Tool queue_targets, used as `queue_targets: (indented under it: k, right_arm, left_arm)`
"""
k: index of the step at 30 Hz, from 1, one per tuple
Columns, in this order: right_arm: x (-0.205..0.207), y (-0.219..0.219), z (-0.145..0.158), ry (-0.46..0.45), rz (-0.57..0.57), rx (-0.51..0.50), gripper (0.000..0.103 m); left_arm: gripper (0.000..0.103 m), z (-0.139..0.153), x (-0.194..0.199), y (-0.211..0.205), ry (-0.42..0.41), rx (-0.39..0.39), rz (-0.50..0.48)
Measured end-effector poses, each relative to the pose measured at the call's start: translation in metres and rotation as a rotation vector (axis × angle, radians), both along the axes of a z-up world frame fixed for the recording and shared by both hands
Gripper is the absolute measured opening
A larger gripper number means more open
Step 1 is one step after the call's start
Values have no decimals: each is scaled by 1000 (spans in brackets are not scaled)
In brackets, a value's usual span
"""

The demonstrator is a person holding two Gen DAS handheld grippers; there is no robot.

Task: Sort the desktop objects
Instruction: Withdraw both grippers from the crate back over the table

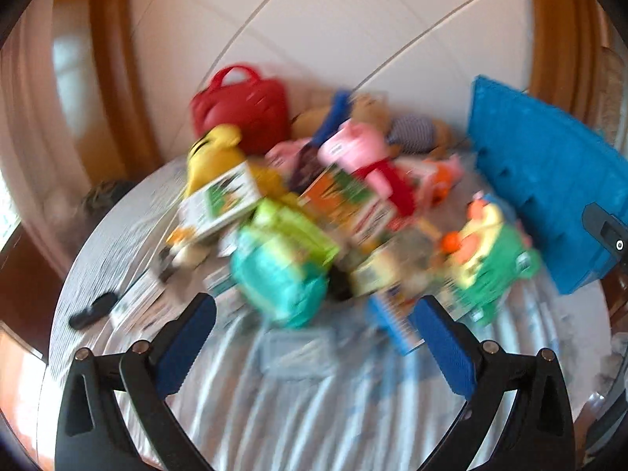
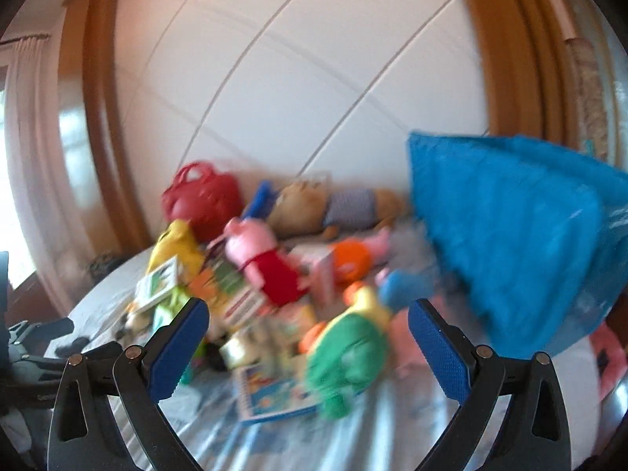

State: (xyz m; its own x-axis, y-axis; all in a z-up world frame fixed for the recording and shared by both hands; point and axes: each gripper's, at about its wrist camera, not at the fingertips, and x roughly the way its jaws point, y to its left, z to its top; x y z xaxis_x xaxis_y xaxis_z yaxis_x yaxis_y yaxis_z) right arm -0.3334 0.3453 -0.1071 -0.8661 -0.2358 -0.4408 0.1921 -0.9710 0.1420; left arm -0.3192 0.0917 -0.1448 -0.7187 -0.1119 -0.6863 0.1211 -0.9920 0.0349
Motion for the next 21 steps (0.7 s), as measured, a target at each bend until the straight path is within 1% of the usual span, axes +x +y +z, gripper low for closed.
queue_targets:
  k: [3, 6, 8, 10, 12, 17, 19, 21]
  right_arm:
    - [-12, -31, -17, -56, 45, 16, 103]
    - [-20, -57, -32, -93, 120, 19, 103]
    - [-28, -73, -39, -115, 155, 25, 103]
    - [-37, -88, -45, -131, 188, 27, 103]
    - [-42, -104, -48, -139, 215, 25, 103]
    - [-52, -142, -52, -162, 255, 28, 103]
    - [-53, -159, -55, -165, 257, 31, 103]
    - [-54, -173, -58, -174, 245, 31, 103]
  left_arm:
    - [103, -15, 7, -32, -34, 14, 66]
    - [103, -29, 9, -58, -64, 10, 134]
    - [103, -33, 10, -71, -80, 8, 167]
    - [103, -32, 12, -81, -77, -3, 187]
    - [103, -31, 14, -93, -75, 8, 210]
    - [103, -28, 16, -128, -72, 7, 231]
    - [103, -28, 13, -144, -67, 8, 228]
    - [103, -33, 8, -163, -66, 10, 198]
